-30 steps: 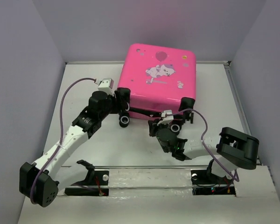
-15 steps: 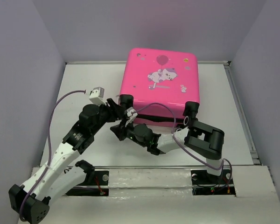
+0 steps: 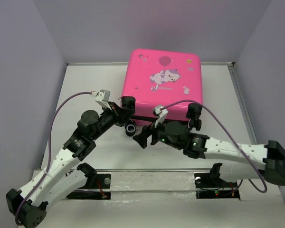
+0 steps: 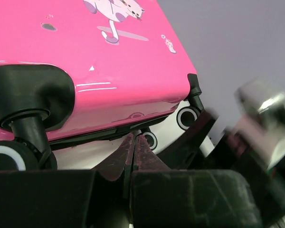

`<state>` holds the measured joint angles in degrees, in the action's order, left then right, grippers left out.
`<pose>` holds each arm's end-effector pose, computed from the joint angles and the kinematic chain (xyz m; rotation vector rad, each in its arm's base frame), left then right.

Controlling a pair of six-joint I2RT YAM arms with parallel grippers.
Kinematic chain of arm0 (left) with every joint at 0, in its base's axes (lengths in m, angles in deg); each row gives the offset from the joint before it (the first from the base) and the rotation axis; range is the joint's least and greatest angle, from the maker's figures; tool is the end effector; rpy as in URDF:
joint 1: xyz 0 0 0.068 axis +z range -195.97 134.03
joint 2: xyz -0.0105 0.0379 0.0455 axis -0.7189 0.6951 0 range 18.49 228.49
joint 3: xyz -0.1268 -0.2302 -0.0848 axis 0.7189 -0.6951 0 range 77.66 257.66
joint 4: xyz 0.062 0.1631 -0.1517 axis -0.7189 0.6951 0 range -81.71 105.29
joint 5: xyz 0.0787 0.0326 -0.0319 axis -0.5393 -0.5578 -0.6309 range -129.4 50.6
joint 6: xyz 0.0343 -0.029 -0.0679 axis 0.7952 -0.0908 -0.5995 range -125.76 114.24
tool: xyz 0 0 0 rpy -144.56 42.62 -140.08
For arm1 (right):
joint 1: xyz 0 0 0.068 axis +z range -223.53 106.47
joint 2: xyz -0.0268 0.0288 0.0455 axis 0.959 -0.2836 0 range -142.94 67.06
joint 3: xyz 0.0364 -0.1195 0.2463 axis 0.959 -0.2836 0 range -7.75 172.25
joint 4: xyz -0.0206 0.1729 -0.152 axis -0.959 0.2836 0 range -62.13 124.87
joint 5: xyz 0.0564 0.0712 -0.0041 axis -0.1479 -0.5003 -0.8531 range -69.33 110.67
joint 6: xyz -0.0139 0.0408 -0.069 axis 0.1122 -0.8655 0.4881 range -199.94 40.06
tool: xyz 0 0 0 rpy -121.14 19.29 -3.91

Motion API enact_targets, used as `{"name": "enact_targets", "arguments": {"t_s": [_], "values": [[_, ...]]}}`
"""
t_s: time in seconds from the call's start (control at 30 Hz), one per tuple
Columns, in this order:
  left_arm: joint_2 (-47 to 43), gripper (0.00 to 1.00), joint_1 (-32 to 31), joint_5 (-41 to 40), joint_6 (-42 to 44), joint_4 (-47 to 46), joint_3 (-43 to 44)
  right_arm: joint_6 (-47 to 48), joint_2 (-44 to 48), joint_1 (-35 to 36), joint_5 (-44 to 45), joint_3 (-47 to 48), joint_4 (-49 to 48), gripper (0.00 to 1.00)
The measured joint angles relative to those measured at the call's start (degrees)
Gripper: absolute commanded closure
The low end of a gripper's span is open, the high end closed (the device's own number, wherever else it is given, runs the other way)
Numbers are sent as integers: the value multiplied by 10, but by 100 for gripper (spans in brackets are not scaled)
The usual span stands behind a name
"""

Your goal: Pack the luggage

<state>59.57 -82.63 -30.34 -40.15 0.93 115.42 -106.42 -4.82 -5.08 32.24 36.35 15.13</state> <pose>0.1356 -0.1149 0.3469 0.1678 1.5975 -1.1012 0.1201 0.2653 0.2846 -0.5530 1.8620 0.9613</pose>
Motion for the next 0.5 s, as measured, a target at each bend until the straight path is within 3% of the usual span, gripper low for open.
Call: {"name": "enact_targets", "arguments": {"t_s": [0.17, 0.3, 0.33, 0.37, 0.4, 0.43, 0.5], "values": [[1, 94, 0, -2, 1, -2, -8, 11, 172, -149, 52, 8, 137, 2], [-1, 94, 0, -24, 16, 15, -8, 28, 183, -305, 77, 56, 201, 0], [-3, 90, 0, -44, 24, 26, -8, 33, 171, -337, 77, 71, 211, 0], [-8, 64, 0, -68, 33, 47, -7, 37, 159, -362, 70, 81, 218, 0], [-13, 49, 0, -89, 41, 70, -5, 41, 141, -393, 65, 92, 223, 0], [-16, 23, 0, -108, 52, 87, -3, 44, 126, -421, 56, 101, 228, 0], [-24, 10, 0, -143, 64, 120, 4, 47, 90, -469, 32, 115, 236, 0]]}}
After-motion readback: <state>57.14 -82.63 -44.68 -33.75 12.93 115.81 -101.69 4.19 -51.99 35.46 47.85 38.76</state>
